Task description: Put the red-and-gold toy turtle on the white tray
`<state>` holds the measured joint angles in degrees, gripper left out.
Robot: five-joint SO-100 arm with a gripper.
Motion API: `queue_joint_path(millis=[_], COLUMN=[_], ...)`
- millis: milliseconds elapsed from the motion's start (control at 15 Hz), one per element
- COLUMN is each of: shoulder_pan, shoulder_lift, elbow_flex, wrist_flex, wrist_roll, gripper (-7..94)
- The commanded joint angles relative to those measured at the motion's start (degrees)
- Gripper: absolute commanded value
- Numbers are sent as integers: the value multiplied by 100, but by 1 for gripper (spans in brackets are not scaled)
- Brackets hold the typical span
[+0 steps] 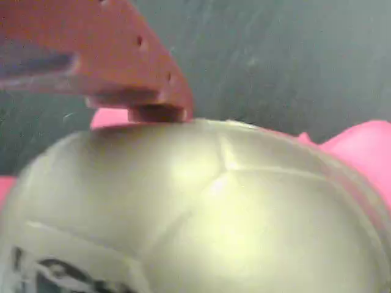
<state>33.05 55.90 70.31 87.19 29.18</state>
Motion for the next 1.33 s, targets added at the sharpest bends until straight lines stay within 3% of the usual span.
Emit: queue_joint_path(millis=[0, 133, 267, 333, 733, 1067, 1267], shoulder_pan=[105, 149, 167, 176, 264, 211, -26], shoulder_lift=[176, 167, 167, 167, 756, 2584, 2777], elbow_flex=[-316, -316, -299, -299, -158, -835, -642], wrist_flex=[-53, -88, -141, -167, -158, 677, 703], wrist_roll=[44, 35, 44, 62, -114, -483, -712], gripper=[54, 37, 7, 0, 0, 0, 0])
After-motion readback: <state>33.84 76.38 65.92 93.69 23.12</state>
